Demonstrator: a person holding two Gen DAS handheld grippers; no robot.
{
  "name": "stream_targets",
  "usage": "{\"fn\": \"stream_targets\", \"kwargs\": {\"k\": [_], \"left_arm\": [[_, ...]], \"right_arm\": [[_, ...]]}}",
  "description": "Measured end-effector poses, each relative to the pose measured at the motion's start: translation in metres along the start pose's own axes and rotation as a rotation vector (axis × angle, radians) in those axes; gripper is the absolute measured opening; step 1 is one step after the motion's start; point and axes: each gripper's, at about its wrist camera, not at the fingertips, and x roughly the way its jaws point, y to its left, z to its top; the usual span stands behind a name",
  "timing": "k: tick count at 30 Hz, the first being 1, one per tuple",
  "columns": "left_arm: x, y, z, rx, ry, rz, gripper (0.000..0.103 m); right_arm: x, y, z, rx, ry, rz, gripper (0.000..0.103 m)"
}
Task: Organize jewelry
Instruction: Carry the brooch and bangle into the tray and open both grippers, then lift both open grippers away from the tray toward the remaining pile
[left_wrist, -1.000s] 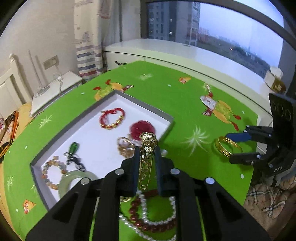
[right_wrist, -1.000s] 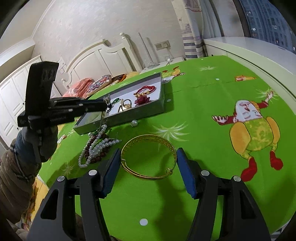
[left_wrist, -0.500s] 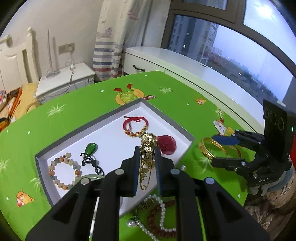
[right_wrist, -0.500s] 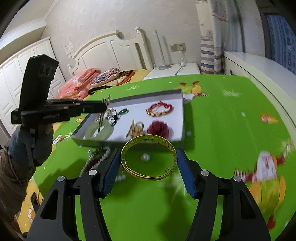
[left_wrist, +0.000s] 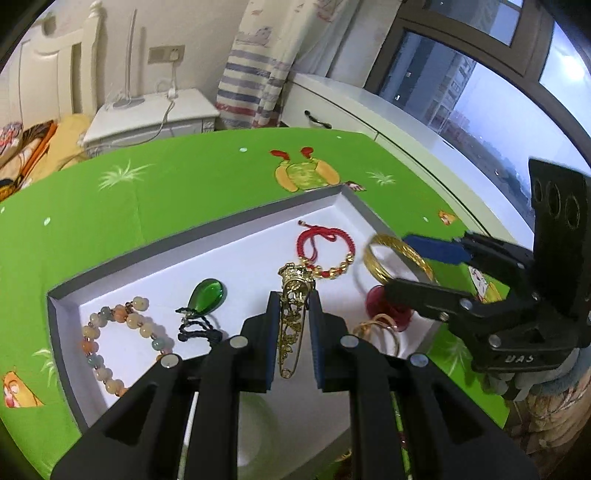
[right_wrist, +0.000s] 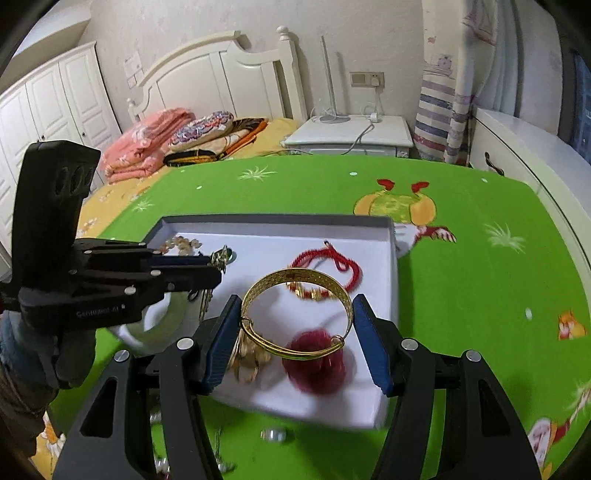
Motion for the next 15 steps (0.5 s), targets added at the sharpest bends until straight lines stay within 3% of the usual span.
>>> {"fn": "stream_targets", "kwargs": {"k": [7,9,11,15], "left_arm": [[0.012,0.01,-0.01,-0.045,0.031,0.001,0.019],[0.01,0.013,-0.013,-0.047,0.023,0.003,0.03],[0.005,0.008,-0.019,-0.026,0.018,-0.011,0.048],[-0.002,-0.004,-0.029,0.013,0.016,-0.025,0.053]], "right_arm": [[0.033,0.005,0.024,-0.031,0.028,-0.026,0.059],[0.04,0.008,0.028,-0.041,0.04,-0.031,0.059],[0.046,0.011,0.031,-0.05,0.05,-0.025,0.059],[0.062,0.024,0.039,-0.081,0.092,-0.016,0.059]]}}
